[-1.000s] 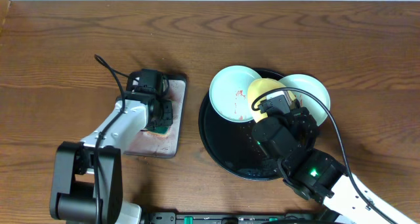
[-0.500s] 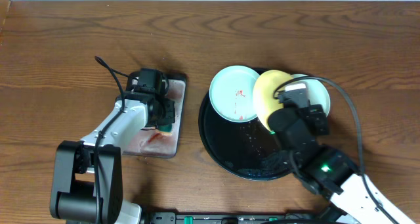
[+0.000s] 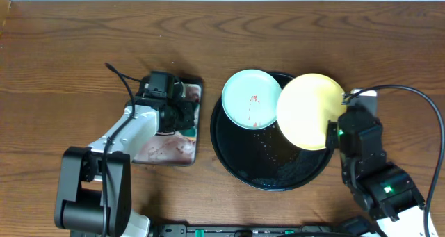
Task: Clean dirty plates on tray and stack at the side
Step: 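Lift the yellow plate and carry it right off the tray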
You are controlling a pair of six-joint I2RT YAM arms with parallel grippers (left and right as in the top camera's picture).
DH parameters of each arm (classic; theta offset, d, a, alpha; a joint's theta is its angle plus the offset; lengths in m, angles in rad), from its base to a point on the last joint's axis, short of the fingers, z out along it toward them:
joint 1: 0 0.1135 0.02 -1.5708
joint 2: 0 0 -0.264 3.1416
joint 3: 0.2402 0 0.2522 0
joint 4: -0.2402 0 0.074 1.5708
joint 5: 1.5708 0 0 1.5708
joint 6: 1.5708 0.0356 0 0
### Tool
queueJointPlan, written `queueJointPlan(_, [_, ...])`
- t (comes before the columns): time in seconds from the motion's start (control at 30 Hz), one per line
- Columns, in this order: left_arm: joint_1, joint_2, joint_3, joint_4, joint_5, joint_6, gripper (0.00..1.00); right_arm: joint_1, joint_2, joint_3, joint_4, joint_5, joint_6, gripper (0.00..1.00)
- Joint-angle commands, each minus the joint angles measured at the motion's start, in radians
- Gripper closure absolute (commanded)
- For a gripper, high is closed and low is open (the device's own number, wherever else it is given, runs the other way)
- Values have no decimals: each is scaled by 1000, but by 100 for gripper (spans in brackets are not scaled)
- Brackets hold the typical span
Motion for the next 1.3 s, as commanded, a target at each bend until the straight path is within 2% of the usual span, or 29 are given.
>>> queueJointPlan(0.0, [-34, 9, -11, 20, 80, -21, 93, -70, -5, 20, -2, -111, 34, 99])
queueJointPlan(0.1, [-60, 9, -11, 40, 87, -23, 92, -109, -5, 20, 13, -166, 24, 99])
queueJointPlan(0.2, [-69, 9, -11, 50, 87, -23, 92, -106, -5, 20, 51, -241, -119, 99])
queueJointPlan(0.37, [-50, 9, -11, 50, 87, -23, 92, -54, -1, 20, 65, -205, -219, 99])
queueJointPlan(0.63, [-27, 9, -11, 47, 86, -23, 93, 98, 80, 20, 85, 44, -304, 99])
queueJointPlan(0.87, [-27, 9, -11, 39, 49, -23, 93, 286, 220, 20, 92, 375, -393, 99])
queueJointPlan(0.97, [-27, 9, -11, 39, 45, -23, 93, 375, 267, 20, 132, 488, -420, 99])
queueJointPlan(1.07, [-27, 9, -11, 38, 24, -23, 93, 479, 307, 20, 176, 514, -557, 99])
queueJointPlan(1.13, [-27, 9, -11, 34, 23, -23, 92, 523, 335, 20, 243, 668, -572, 99])
queueJointPlan(1.23, [-27, 9, -11, 28, 23, -23, 93, 554, 344, 20, 337, 683, -584, 99])
queueJointPlan(1.27, [-27, 9, -11, 27, 23, -23, 93, 566, 344, 20, 338, 684, -635, 99])
